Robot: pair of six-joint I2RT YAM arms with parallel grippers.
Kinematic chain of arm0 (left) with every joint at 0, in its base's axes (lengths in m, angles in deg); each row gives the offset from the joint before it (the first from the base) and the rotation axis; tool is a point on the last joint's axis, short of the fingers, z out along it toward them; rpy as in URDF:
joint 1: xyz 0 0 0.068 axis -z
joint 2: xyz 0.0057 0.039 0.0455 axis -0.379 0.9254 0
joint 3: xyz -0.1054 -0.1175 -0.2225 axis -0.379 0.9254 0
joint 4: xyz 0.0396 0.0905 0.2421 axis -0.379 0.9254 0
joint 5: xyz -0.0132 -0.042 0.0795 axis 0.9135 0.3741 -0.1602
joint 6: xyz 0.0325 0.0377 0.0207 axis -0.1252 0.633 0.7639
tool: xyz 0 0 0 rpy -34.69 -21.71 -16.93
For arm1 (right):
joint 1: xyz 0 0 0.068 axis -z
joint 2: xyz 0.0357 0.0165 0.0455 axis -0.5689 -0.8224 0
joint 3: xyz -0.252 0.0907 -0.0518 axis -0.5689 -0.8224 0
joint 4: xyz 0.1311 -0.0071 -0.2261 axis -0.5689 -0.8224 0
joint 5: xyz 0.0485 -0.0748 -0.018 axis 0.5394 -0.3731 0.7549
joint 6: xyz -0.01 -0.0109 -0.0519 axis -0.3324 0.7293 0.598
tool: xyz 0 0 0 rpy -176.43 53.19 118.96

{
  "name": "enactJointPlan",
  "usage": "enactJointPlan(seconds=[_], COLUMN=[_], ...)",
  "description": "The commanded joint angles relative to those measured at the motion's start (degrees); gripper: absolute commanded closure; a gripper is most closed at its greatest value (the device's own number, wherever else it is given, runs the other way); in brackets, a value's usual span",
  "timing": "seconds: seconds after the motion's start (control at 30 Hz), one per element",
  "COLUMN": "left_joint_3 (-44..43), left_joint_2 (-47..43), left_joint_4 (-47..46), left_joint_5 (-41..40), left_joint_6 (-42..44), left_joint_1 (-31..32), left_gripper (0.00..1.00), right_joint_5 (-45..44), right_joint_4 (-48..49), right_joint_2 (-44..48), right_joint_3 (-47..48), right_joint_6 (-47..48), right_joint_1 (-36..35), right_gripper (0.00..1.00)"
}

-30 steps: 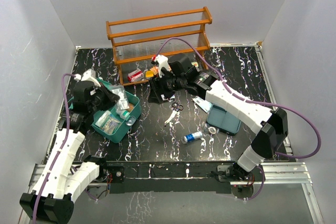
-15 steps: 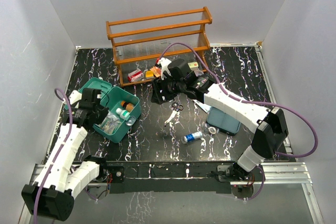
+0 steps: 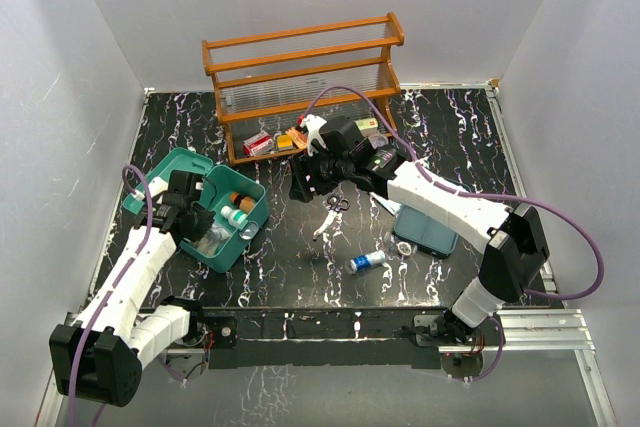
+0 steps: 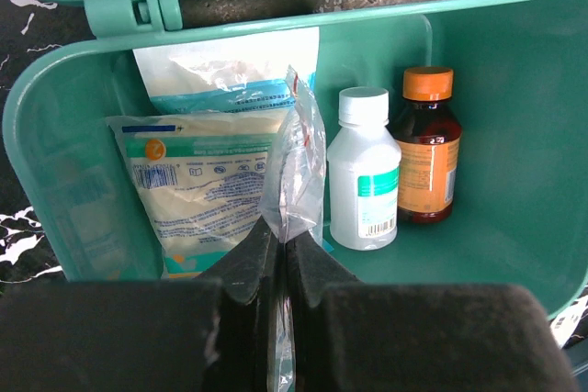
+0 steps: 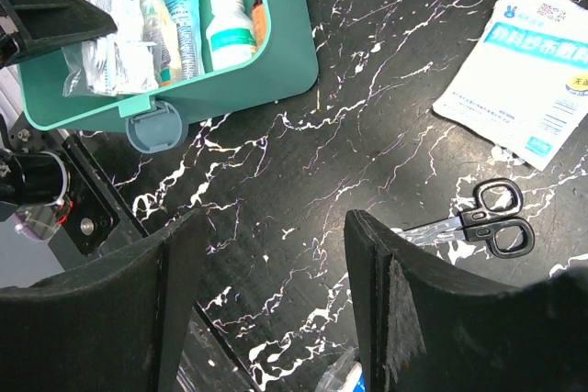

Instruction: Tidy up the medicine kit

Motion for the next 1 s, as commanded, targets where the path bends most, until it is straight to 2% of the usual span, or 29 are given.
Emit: enactJointPlan(seconds=[0.0, 0.13, 0.2, 0.3, 0.47, 0.57, 0.63, 0.7, 0.8, 0.97], left_joint_3=[0.84, 0.22, -1.50, -5.01, -10.65, -12.53, -12.54, -10.96, -9.19, -8.42], left_joint_2=[-0.73, -1.20, -0.92, -0.29, -0.42, -0.47, -0.65, -0.74, 1.70, 8.37], left_joint_4=[2.28, 5.67, 8.14, 12.67, 17.72, 17.04, 13.22, 5.88, -0.42, 1.05], left_joint_5=[-1.66, -3.64, -4.84, -7.60, -11.24, -11.77, -9.22, -2.94, 5.34, 6.28], left_joint_6=[-1.00, -2.39, -2.50, -2.59, -1.63, 0.54, 3.36, 8.93, 12.56, 12.07], left_joint_1=[-0.16, -0.20, -0.21, -0.18, -0.22, -0.15, -0.20, -0.23, -0.16, -0.16], left_gripper=[0.95, 0.74, 0.67, 0.63, 0.60, 0.59, 0.59, 0.60, 0.61, 0.67], right_joint_5=[0.55, 0.93, 1.24, 1.70, 2.10, 1.83, 1.44, 0.52, -0.57, -1.17], right_joint_4=[3.08, 3.52, 3.77, 4.14, 4.39, 4.48, 4.49, 4.47, 4.44, 4.39], right_joint_2=[2.95, 3.31, 3.20, 2.81, 2.27, 2.10, 1.99, 1.93, 1.81, 1.84], right_joint_3=[-0.64, -1.54, -1.56, -1.36, -1.12, -1.17, -1.32, -1.37, -1.49, -1.90], right_joint_6=[-0.62, -1.06, -1.22, -1.34, -1.59, -1.85, -2.01, -2.27, -2.53, -2.69], right_joint_1=[0.08, 0.15, 0.08, 0.08, 0.10, 0.04, 0.08, 0.08, 0.09, 0.08], right_gripper=[0.41, 0.41, 0.41, 0.41, 0.41, 0.41, 0.41, 0.41, 0.41, 0.41])
